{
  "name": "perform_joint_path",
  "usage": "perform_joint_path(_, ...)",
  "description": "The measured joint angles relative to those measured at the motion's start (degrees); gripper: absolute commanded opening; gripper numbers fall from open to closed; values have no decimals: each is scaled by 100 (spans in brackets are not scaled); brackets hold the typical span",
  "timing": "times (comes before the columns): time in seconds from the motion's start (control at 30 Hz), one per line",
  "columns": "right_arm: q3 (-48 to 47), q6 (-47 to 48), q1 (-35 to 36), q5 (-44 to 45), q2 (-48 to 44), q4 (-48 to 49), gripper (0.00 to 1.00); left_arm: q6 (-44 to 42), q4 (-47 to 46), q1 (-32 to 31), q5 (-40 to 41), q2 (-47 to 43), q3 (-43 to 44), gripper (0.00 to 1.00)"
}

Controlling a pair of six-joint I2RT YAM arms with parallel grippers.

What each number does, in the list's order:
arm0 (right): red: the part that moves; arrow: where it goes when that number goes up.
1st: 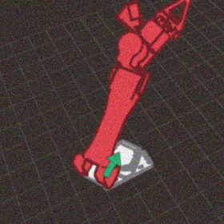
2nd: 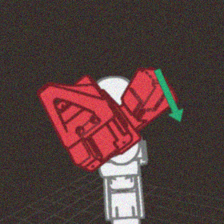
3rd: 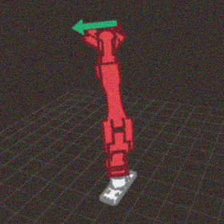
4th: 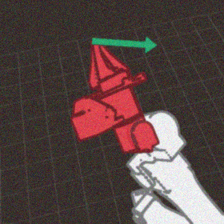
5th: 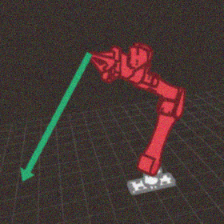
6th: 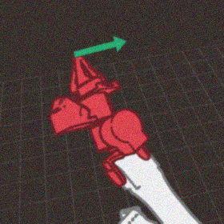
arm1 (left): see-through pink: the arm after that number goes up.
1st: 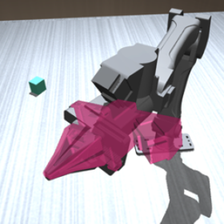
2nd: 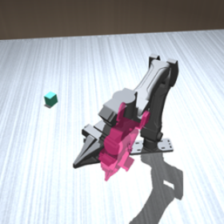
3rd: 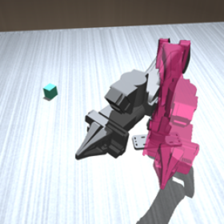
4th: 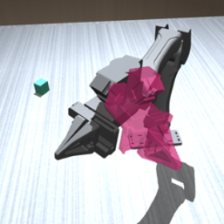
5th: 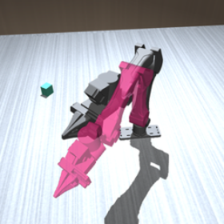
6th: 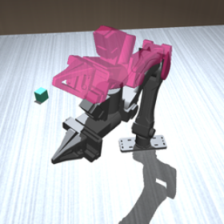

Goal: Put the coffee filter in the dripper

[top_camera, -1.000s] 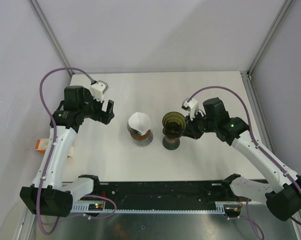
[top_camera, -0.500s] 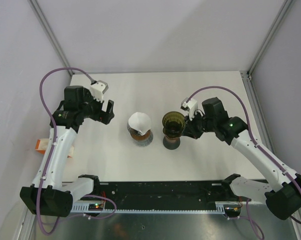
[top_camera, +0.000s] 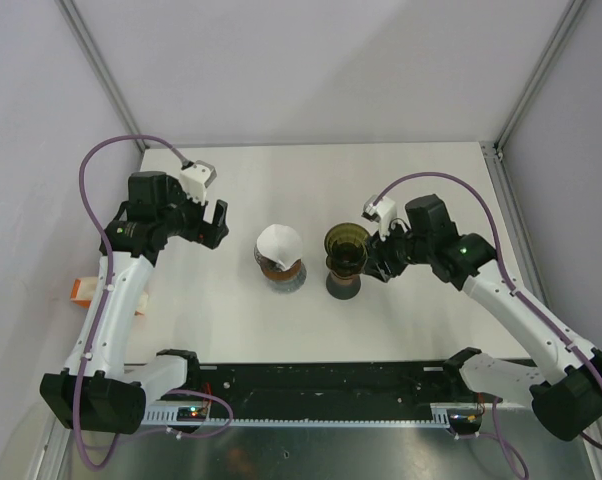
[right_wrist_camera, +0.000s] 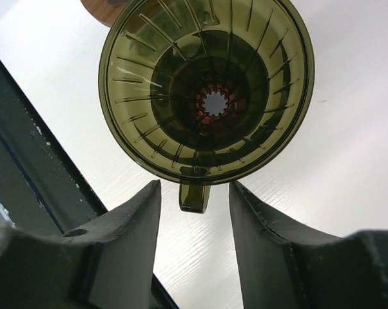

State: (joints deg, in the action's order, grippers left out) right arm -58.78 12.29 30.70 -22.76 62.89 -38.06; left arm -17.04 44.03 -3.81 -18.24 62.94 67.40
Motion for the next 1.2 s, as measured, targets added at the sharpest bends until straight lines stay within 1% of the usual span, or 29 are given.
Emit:
perform_joint_path(0.13, 0, 0, 0, 2, -28, -7, 64, 0, 0, -2, 2, 0, 0, 100)
perform_joint_path(0.23, -4, -2, 0, 9, -55, -55, 78, 0, 0, 0, 4, 0, 0, 100)
perform_joint_path(0.3, -4, -9, 0, 50, -109, -101, 92, -4, 0, 0, 4, 0, 0, 100)
perform_joint_path(0.37, -4, -2, 0, 92, -214, -127, 97, -9, 0, 0, 9, 0, 0, 100)
perform_joint_path(0.53, -9, -7, 0, 173, -570, -144, 99, -61, 0, 7, 232, 2, 0, 100)
perform_joint_path(0.6, -15, -17, 0, 238, -704, -149, 99, -103, 0, 28, 459, 2, 0, 99)
perform_joint_path(0.67, -33, -22, 0, 315, -822, -153, 99, -138, 0, 76, 691, 2, 0, 96)
perform_joint_path(0.77, -114, -24, 0, 468, -955, -157, 99, -267, -17, 280, 1137, 2, -87, 88)
perform_joint_path(0.93, -271, -20, -7, 651, -1143, -157, 99, -1019, 173, 1196, 1707, -11, -372, 81)
perform_joint_path(1.07, -297, -2, -7, 741, -1176, -162, 99, -2105, 590, 2151, 2100, -11, -400, 76)
perform_joint_path(1.13, -297, 7, -7, 754, -1137, -160, 99, -2629, 695, 2470, 2286, -11, -457, 74)
perform_joint_path(1.2, -297, 24, -7, 752, -1082, -155, 99, -3130, 787, 2662, 2463, 0, -549, 70)
